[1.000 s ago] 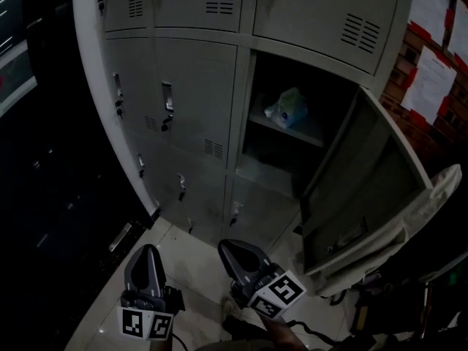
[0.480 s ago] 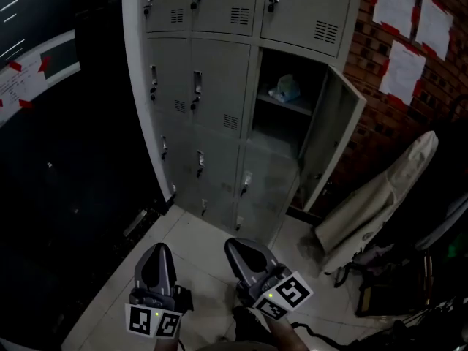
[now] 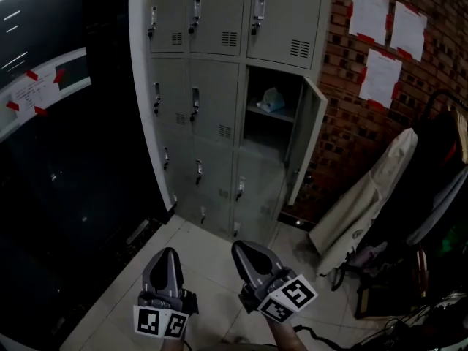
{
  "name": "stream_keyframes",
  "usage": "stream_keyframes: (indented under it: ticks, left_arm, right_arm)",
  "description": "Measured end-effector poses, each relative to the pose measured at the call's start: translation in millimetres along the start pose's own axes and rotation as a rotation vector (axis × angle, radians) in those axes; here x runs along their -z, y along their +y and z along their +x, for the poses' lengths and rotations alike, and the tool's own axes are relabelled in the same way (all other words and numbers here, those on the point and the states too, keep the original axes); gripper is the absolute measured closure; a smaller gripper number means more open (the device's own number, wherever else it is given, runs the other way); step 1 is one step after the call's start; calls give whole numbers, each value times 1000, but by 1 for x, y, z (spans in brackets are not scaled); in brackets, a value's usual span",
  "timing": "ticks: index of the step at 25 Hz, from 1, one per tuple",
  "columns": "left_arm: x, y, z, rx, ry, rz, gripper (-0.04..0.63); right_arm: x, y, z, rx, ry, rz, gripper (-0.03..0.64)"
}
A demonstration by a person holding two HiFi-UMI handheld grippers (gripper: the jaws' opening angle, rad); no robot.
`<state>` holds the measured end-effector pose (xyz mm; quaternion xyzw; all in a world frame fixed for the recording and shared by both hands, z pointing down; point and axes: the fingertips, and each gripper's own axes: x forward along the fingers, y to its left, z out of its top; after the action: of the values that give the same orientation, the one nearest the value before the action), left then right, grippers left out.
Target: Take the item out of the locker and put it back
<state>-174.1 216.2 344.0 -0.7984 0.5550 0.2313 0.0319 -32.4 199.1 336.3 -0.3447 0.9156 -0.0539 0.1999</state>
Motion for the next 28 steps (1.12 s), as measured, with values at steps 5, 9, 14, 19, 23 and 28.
stream_keyframes:
  ticks: [5,9,14,19,23,28]
  left_arm:
    - [-5,-10,-6,-20,-2,26,589]
    - [-6,-18,-4,-21,2,42,589]
    - [0,-28,-5,-20,32,71,589]
    - [1,-27,-6,-27,38,70,589]
    - [2,-23,-3,-36,30,59,589]
    - [1,-22,0,-41,25,39,589]
  right_arm:
    - [-13,3,-21,22,-23,3,621]
    - [-19,11,-26,22,-6,-76,621]
    - [-14,8,-27,56,38,-111,623]
    - [-10,6,-26,55,48,-99,622]
    - [-8,1,-25,59,49,-96,622]
    - [-9,-4,-25,68,50,-81,623]
